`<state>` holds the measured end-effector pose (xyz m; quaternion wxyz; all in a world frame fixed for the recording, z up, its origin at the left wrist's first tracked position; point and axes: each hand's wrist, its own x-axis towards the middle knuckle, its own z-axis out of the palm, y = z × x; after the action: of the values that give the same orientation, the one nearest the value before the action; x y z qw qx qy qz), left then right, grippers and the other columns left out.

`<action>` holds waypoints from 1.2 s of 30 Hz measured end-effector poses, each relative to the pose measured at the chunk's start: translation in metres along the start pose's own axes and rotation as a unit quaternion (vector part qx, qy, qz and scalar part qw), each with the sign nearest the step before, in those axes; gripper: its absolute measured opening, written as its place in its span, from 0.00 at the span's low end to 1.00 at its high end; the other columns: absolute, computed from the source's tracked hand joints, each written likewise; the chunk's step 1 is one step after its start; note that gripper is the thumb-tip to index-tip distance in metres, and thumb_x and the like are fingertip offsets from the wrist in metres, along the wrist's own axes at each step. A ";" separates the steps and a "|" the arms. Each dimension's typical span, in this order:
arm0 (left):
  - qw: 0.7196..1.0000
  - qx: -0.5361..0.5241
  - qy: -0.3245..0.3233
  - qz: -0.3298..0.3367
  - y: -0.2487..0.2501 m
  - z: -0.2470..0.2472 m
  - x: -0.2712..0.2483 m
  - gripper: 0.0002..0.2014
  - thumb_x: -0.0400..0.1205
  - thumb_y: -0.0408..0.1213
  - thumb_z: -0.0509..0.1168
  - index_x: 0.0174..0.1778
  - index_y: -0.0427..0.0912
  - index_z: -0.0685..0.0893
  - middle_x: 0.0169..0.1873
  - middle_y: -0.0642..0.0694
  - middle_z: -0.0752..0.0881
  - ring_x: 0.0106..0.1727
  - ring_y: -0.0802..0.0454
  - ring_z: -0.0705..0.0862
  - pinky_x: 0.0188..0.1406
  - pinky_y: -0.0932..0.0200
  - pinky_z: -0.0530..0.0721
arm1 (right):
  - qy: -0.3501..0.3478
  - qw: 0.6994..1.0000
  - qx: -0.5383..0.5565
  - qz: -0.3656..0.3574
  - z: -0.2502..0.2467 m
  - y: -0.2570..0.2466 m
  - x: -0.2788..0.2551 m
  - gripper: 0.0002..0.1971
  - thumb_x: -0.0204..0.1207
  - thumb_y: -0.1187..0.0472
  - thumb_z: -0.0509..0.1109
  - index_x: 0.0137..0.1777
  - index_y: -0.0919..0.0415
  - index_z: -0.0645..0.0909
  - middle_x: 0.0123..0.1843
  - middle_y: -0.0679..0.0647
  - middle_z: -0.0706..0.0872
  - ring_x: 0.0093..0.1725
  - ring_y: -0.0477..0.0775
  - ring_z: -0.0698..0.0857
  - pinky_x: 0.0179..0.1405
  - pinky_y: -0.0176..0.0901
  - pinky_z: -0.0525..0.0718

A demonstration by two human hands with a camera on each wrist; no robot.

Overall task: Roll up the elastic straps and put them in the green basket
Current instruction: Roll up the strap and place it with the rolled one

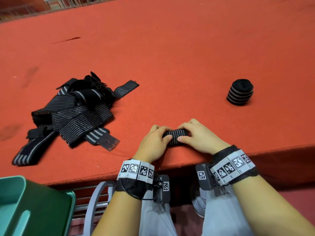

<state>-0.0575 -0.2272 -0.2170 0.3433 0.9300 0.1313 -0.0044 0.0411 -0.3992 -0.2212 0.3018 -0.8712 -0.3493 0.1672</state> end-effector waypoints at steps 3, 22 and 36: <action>1.000 -0.002 -0.003 -0.002 -0.003 0.000 0.009 0.15 0.88 0.47 0.60 0.70 0.55 0.80 0.55 0.51 0.79 0.60 0.51 0.80 0.65 0.49 0.77 | 0.000 1.000 -0.007 0.000 0.001 0.003 0.010 0.16 0.79 0.48 0.71 0.66 0.49 0.83 0.56 0.47 0.79 0.58 0.50 0.80 0.63 0.50 0.77; 0.999 0.025 -0.031 -0.033 0.003 -0.003 0.009 0.15 0.86 0.47 0.64 0.69 0.52 0.79 0.58 0.49 0.80 0.60 0.49 0.81 0.65 0.46 0.79 | -0.048 0.995 0.059 0.066 -0.003 0.004 0.021 0.10 0.76 0.47 0.75 0.48 0.52 0.82 0.41 0.48 0.85 0.44 0.51 0.84 0.45 0.46 0.79; 0.997 -0.061 0.022 0.043 0.092 -0.011 0.051 0.16 0.72 0.46 0.70 0.52 0.69 0.76 0.55 0.46 0.82 0.46 0.43 0.88 0.49 0.38 0.88 | 0.050 0.990 0.124 -0.038 -0.119 0.000 0.021 0.13 0.73 0.62 0.79 0.54 0.56 0.82 0.51 0.54 0.85 0.37 0.54 0.86 0.36 0.52 0.90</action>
<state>0.0133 -0.2754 -0.1551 0.3963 0.9119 0.0989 0.0389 0.1152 -0.4325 -0.1323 0.4305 -0.8204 -0.3436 0.1535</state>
